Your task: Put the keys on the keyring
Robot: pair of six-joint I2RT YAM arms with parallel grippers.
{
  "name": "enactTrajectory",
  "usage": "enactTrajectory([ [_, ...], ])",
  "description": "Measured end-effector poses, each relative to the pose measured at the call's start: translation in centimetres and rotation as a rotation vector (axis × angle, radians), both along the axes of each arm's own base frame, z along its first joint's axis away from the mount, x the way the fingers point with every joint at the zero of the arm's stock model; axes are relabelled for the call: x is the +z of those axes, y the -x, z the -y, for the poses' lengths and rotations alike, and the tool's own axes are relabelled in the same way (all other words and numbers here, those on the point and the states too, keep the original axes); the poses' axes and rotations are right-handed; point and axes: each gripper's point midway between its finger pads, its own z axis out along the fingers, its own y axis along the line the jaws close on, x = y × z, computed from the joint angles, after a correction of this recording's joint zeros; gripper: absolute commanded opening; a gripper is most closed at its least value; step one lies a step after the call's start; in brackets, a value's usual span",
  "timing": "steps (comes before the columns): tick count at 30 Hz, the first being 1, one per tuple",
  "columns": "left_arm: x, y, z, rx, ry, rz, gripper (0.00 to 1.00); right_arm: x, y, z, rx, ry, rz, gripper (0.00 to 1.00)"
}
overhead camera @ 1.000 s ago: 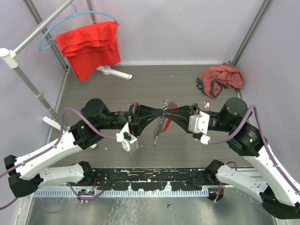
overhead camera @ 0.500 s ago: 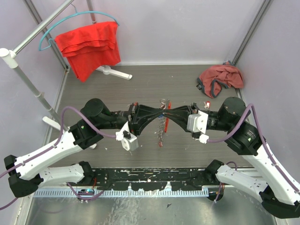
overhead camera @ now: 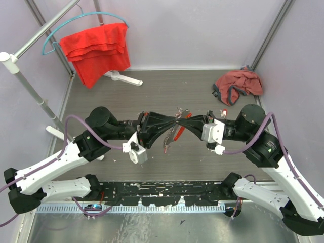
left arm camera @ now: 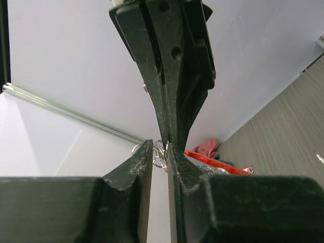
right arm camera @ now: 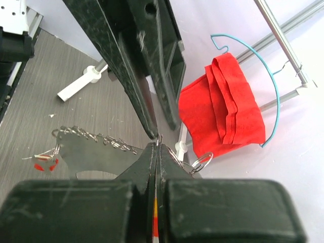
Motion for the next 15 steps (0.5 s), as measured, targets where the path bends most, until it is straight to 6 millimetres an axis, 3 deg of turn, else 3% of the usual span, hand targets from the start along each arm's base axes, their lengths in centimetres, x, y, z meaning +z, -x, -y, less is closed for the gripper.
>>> enactTrajectory([
  [10,1.7,1.1,-1.2,-0.020,0.047,0.014,0.29,-0.3,-0.7,0.4,-0.032,0.072,0.049,0.01],
  [15,1.7,1.0,-1.2,-0.018,0.046,0.003,0.29,1.1,-0.8,1.0,-0.067,0.054,0.072,0.01],
])
